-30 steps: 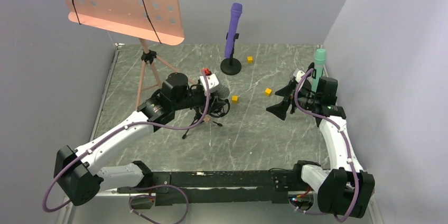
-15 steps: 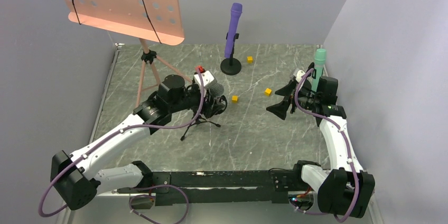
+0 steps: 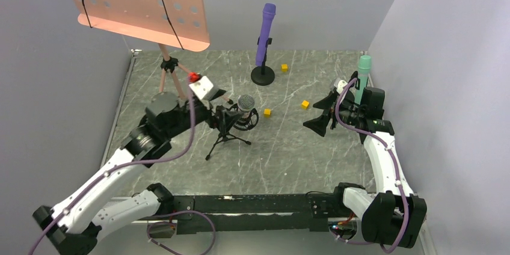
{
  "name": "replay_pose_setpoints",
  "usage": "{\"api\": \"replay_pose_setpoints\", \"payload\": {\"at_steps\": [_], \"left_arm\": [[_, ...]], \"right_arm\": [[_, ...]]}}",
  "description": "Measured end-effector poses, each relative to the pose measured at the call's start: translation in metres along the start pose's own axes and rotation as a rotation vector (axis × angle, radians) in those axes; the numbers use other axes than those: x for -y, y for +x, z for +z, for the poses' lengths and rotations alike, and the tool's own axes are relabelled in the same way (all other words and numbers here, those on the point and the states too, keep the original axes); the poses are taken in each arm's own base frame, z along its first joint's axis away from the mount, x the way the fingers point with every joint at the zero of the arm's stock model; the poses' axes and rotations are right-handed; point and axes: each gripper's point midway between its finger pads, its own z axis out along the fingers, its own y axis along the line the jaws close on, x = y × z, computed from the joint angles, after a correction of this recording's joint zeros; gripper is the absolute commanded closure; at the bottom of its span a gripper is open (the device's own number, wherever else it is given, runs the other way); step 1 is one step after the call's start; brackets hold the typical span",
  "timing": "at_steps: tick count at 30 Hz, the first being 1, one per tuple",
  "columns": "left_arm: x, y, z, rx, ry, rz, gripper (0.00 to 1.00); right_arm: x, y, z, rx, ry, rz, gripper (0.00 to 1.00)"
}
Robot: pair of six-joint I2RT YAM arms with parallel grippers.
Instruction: Attach the microphones to the stand
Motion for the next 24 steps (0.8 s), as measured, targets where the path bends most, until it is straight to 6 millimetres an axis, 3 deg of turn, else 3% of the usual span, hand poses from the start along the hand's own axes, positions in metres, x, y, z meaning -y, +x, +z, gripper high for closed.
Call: {"api": "replay_pose_setpoints", "payload": {"at_steps": [3,7,18,24], "left_arm": [[-0.005,-0.021,-0.022,0.085,-0.052,0.016,0.01],[-0.015,-0.019,-0.048,0.144,-0.132,-0.004,0.01],[-0.051,0.080,-0.078,0.139,-0.306,-0.145,0.01],[-0.070,0.115,-0.070,0.171,-0.327,-0.164,0.01]], "right_arm": [[0.000,0.000,0.000,0.000,0.000,-0.001,0.00],[0.000,0.000,0.000,0.000,0.000,-0.001,0.00],[-0.001,0.005,0.001,0.001,0.000,-0.020,0.00],[-0.002,0.011,0.001,-0.003,-0.003,-0.023,0.00]]}}
